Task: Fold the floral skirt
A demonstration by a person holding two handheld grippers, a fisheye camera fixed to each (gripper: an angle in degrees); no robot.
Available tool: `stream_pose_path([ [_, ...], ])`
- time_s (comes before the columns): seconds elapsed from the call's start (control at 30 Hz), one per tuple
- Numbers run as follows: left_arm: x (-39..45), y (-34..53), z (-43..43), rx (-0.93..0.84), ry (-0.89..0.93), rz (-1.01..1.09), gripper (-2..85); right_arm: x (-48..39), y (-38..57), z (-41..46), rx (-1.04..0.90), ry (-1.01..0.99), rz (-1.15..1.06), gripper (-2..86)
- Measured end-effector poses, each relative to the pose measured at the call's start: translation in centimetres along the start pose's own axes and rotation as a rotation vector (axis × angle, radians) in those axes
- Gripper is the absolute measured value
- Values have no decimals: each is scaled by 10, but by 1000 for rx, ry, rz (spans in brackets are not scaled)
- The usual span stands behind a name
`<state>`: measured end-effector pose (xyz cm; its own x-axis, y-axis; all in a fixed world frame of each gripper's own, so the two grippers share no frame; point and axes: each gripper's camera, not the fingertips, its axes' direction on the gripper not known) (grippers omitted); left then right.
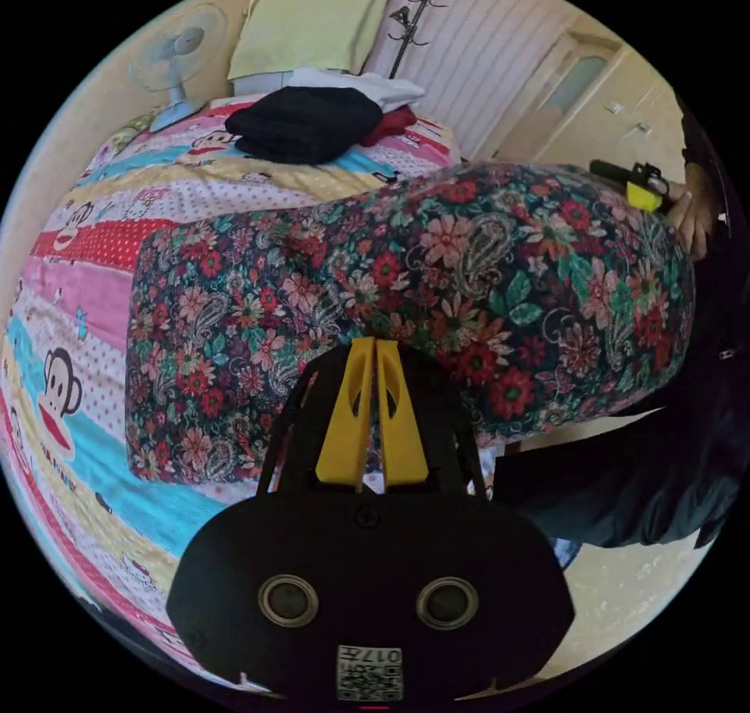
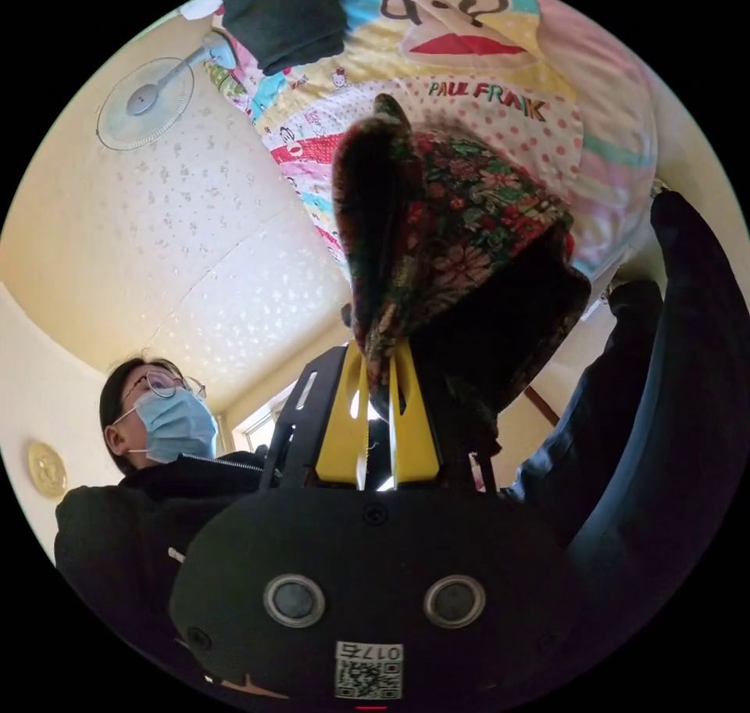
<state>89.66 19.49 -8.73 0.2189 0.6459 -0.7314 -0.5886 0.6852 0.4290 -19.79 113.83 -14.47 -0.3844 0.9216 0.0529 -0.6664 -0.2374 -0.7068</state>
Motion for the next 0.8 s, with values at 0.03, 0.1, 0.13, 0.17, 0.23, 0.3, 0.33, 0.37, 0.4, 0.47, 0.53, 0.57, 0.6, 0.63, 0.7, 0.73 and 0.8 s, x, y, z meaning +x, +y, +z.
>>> stream_pose_path([
  [0.03, 9, -4, 5, -2, -3, 16, -10, -8, 3, -1, 2, 16, -25, 45],
  [0.1, 32, -17, 26, -21, 4, 9, -10, -14, 1, -2, 1, 44, -59, 43],
  [0.13, 35, -18, 30, -22, -3, 6, -10, -14, -4, -2, 16, 38, -60, 42],
  [0.17, 36, -18, 36, -14, -21, -10, -10, -12, -9, -2, 52, 0, -40, 40],
  [0.23, 20, -10, 41, 19, 33, -101, -10, -12, -21, 6, 96, -80, -14, 39],
  [0.3, -19, 16, 47, 100, 205, -272, -10, -21, -38, 28, 84, -108, -35, 38],
  [0.33, -29, 24, 49, 124, 245, -308, -10, -32, -51, 50, 47, -95, -73, 39],
  [0.37, -46, 41, 51, 174, 317, -369, -10, -43, -64, 75, 6, -83, -111, 40],
  [0.4, -64, 61, 53, 230, 389, -437, -10, -48, -71, 88, -12, -80, -126, 41],
  [0.47, -89, 93, 60, 306, 492, -559, -10, -52, -102, 138, -54, -104, -94, 45],
  [0.53, -111, 132, 71, 390, 602, -722, -10, -51, -128, 175, -71, -114, -62, 49],
  [0.57, -122, 164, 80, 481, 674, -849, -10, -51, -149, 200, -94, -80, -100, 52],
  [0.6, -127, 199, 89, 584, 730, -969, -10, -50, -160, 211, -105, -50, -122, 54],
  [0.63, -127, 216, 94, 631, 751, -1029, -10, -44, -183, 232, -112, 15, -137, 56],
  [0.7, -119, 279, 108, 762, 791, -1224, -10, -29, -210, 248, -47, 84, -83, 60],
  [0.73, -114, 294, 109, 792, 792, -1259, -10, -23, -223, 256, -21, 102, -70, 63],
  [0.8, -94, 343, 105, 888, 753, -1337, -10, -24, -241, 275, -112, 132, -112, 67],
])
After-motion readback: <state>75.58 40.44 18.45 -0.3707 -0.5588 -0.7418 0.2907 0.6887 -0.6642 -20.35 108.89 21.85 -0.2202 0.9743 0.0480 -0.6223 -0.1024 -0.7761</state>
